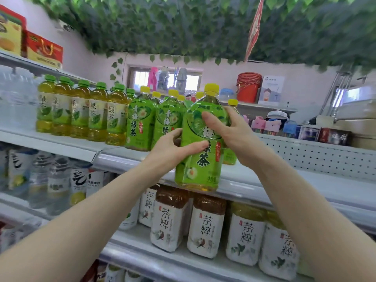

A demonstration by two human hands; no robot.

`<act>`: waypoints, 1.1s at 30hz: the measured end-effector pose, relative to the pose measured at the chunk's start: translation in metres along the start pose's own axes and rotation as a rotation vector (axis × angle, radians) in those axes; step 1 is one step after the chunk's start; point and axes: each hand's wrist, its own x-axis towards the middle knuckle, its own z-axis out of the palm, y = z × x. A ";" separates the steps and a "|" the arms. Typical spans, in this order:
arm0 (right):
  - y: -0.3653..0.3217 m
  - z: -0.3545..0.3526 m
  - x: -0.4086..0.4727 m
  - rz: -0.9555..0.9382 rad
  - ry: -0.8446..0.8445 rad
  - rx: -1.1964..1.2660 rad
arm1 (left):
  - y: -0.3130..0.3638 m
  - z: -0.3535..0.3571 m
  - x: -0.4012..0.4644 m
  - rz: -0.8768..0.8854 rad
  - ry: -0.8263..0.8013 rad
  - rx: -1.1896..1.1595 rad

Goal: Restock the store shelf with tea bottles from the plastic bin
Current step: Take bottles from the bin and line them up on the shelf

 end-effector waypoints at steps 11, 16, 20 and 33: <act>0.014 -0.059 0.034 -0.050 0.246 -0.209 | -0.003 -0.015 0.073 0.391 0.086 0.822; 0.045 -0.049 0.045 -0.012 0.294 -0.379 | -0.014 -0.002 0.093 0.423 0.080 1.003; 0.055 -0.049 0.053 0.049 0.332 -0.482 | -0.021 0.007 0.105 0.406 0.027 0.956; 0.073 -0.044 0.045 -0.135 0.133 -1.136 | -0.037 0.013 0.120 0.410 -0.016 0.967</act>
